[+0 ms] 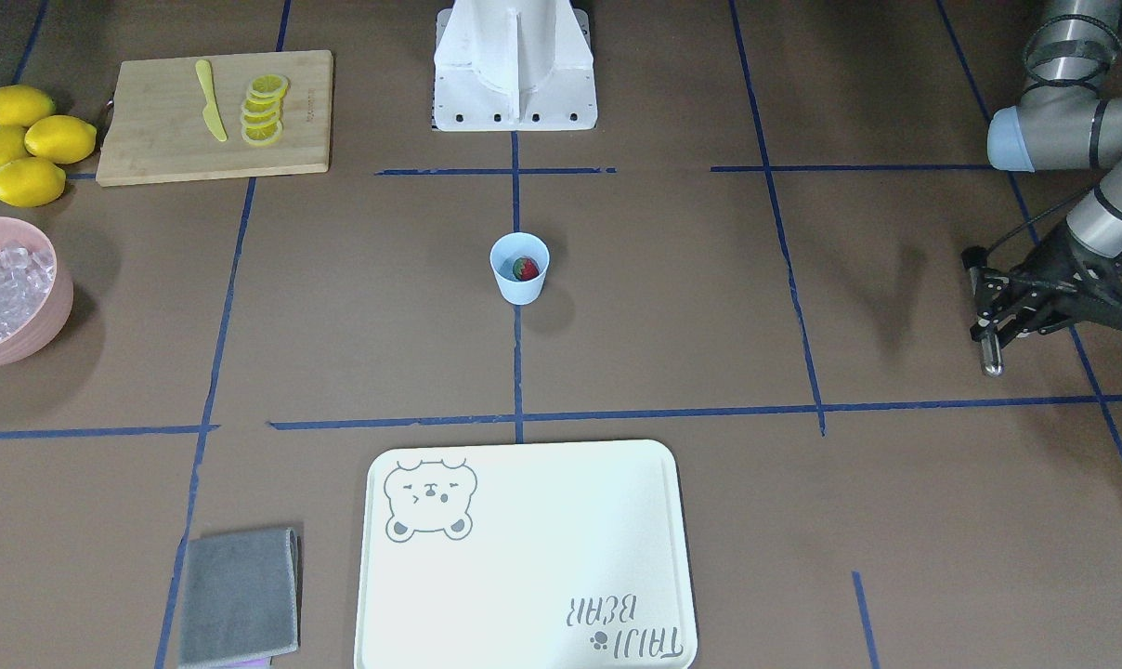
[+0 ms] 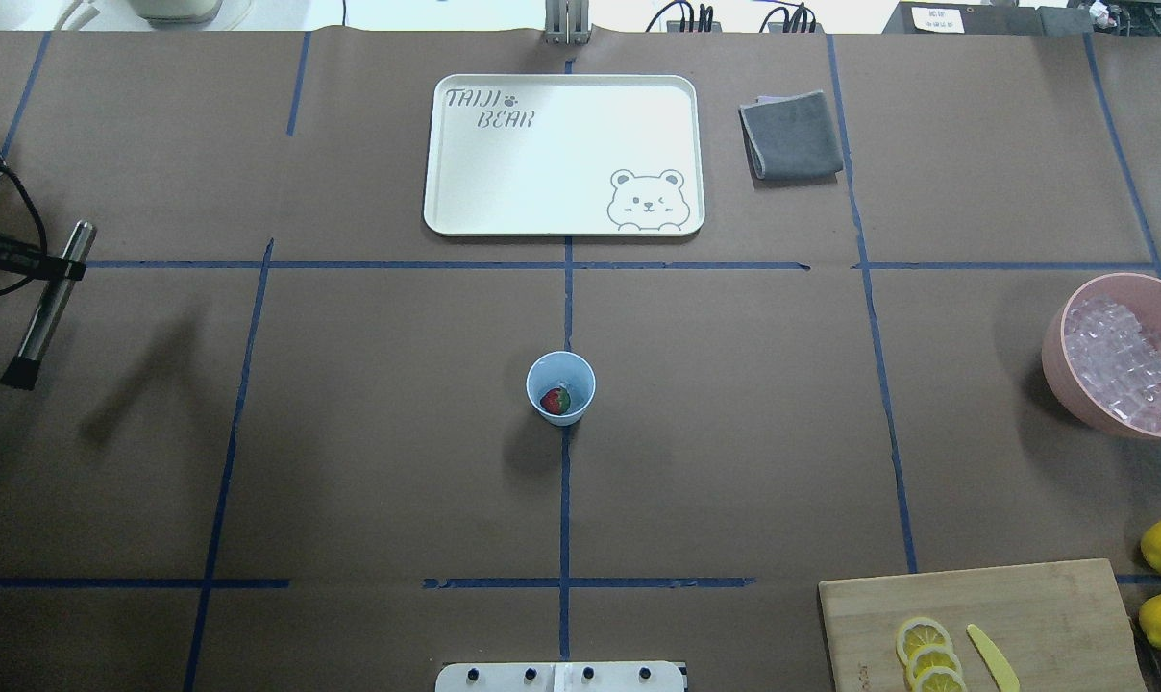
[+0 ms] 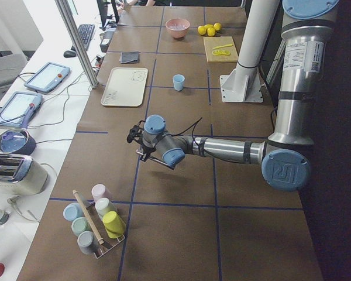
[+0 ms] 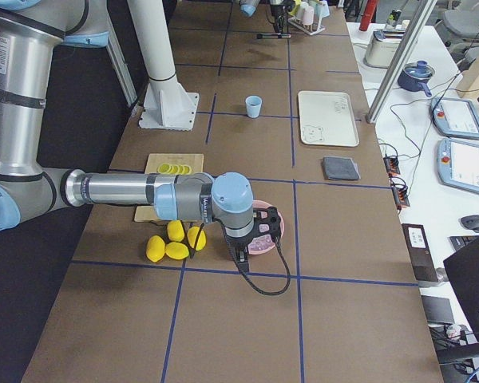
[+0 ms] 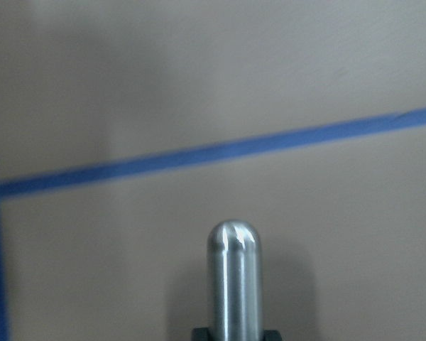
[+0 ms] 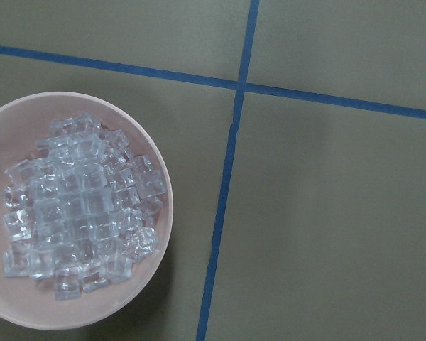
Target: Mash ice and strawberries in cup
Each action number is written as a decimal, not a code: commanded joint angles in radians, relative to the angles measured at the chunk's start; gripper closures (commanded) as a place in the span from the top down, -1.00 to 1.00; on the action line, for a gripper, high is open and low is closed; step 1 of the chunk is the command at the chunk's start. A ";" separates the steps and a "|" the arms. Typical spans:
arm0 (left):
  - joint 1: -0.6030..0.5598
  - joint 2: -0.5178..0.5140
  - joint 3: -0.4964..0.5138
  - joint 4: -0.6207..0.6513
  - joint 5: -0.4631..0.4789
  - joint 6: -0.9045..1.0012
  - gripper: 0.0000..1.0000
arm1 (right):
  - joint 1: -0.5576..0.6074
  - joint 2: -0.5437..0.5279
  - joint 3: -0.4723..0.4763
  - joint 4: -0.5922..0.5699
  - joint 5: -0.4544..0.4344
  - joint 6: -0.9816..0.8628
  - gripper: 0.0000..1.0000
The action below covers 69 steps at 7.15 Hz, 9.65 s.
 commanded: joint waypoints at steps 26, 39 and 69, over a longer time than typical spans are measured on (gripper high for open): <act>0.758 -0.529 0.331 -1.213 0.761 0.399 -0.88 | 0.000 0.002 -0.002 0.000 0.000 0.007 0.99; 0.646 -0.454 -0.145 -0.339 0.755 0.341 -0.90 | 0.000 0.002 -0.006 -0.002 -0.002 0.007 0.99; -0.033 0.168 0.020 0.185 -0.090 -0.100 1.00 | 0.000 0.003 0.000 0.002 0.000 0.008 0.99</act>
